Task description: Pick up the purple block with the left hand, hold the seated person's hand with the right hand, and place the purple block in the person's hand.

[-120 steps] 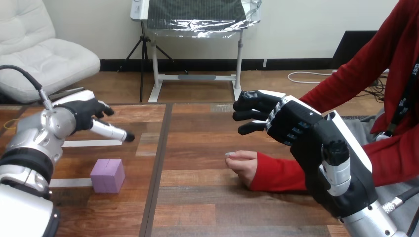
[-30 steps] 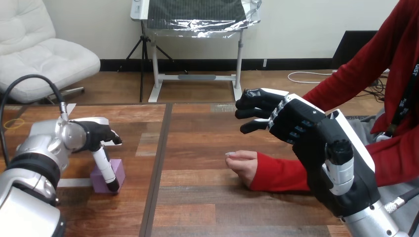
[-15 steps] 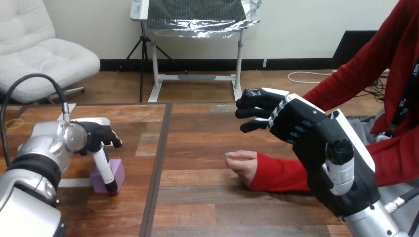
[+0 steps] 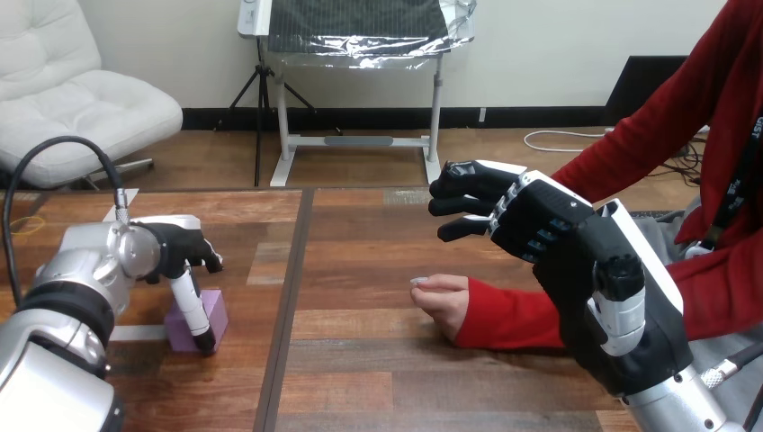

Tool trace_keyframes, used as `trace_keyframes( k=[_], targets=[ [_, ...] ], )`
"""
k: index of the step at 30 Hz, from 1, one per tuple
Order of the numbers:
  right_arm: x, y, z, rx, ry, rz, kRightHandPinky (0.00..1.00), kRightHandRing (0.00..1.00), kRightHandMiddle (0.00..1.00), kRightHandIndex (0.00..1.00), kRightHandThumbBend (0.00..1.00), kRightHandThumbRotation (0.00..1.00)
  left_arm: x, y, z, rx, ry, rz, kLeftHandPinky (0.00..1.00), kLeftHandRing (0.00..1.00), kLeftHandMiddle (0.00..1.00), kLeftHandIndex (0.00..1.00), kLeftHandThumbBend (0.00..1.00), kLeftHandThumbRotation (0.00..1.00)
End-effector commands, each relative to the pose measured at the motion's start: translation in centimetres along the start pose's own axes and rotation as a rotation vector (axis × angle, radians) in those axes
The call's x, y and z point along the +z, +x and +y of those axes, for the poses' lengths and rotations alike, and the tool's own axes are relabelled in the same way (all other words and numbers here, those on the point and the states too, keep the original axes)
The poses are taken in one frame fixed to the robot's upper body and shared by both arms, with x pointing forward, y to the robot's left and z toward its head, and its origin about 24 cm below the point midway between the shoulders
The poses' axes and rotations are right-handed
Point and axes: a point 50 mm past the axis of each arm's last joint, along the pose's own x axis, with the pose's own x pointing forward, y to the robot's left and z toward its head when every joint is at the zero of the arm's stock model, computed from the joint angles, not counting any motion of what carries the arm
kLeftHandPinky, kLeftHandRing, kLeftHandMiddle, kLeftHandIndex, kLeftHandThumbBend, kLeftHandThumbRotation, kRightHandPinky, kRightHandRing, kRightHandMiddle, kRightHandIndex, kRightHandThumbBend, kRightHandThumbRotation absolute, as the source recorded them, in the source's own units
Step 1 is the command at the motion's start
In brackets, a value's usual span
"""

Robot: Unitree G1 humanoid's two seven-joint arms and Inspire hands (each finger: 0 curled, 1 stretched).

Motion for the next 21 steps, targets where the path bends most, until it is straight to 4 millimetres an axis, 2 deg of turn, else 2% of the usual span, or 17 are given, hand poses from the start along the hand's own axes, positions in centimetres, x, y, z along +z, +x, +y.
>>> trace_keyframes(
  k=[1,21],
  targets=[
    [1.38,0.88,-0.48,0.002,-0.029,-0.078,0.68,0.75,0.77,0.75,0.96,1.0,0.89,-0.08,0.84,0.04,0.015,-0.02,0.81,0.95,0.93,0.86,0.97,0.0],
    [1.41,0.94,-0.46,0.001,-0.026,-0.086,0.68,0.76,0.77,0.75,0.96,1.0,0.93,0.09,0.27,-0.02,-0.013,-0.012,0.8,0.92,0.92,0.85,0.89,0.0]
  ],
)
